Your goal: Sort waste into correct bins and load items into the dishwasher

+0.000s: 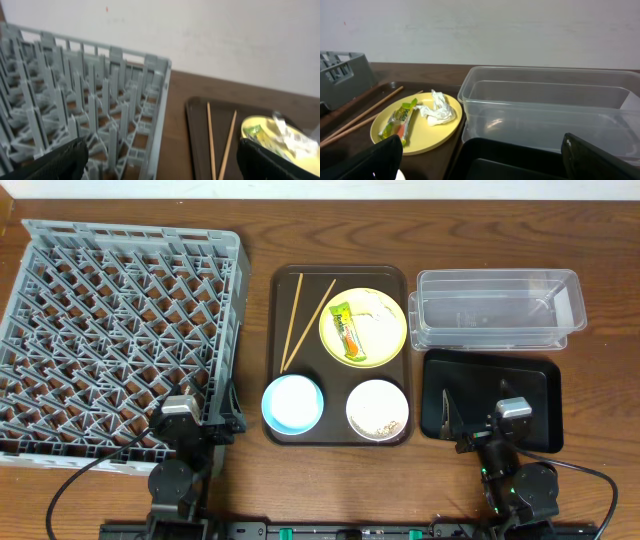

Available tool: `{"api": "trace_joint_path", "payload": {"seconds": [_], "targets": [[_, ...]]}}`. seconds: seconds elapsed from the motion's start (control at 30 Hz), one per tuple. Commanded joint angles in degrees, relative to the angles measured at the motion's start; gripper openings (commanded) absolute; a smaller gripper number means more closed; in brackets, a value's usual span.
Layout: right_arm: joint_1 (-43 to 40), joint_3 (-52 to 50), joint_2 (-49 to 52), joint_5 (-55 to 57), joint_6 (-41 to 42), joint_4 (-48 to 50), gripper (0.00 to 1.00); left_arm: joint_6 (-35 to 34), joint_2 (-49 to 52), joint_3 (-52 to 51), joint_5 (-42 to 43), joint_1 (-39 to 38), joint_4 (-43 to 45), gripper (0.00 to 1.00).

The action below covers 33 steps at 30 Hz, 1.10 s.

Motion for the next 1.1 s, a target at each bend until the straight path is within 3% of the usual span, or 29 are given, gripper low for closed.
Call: {"api": "trace_joint_path", "payload": {"seconds": [0.0,0.17,0.33,0.53,0.77,0.97,1.07], "targets": [[-0.81,0.28,0.0,-0.61,2.67,0.44,0.99,-0.31,-0.31,-0.9,-1.92,0.17,3.78,0.95],[-0.81,4.61,0.52,-8.9,3.08,-0.79,0.99,-0.33,0.42,2.4,0.42,0.17,1.97,0.95],[-0.81,16.33,7.98,-10.78,3.06,-10.21,0.99,-0.31,7.63,13.42,1.22,0.2,-9.44,0.95],[-0.81,35.65,29.4,-13.16,2.8,-20.44,0.99,-0.31,27.21,36.83,2.34,0.2,-27.06,0.95],[-0.02,68.32,61.72,-21.68,1.6,-42.86,0.99,-0.33,48.19,64.11,9.94,0.17,-47.28,0.95],[0.59,88.91,77.26,-36.44,4.9,-53.42,0.99,-0.33,56.92,72.94,14.05,0.2,-55.71,0.95],[1.84,89.96,81.29,-39.98,3.48,-48.52,0.99,-0.33,58.49,73.0,20.39,0.2,-55.65,0.95]]}}
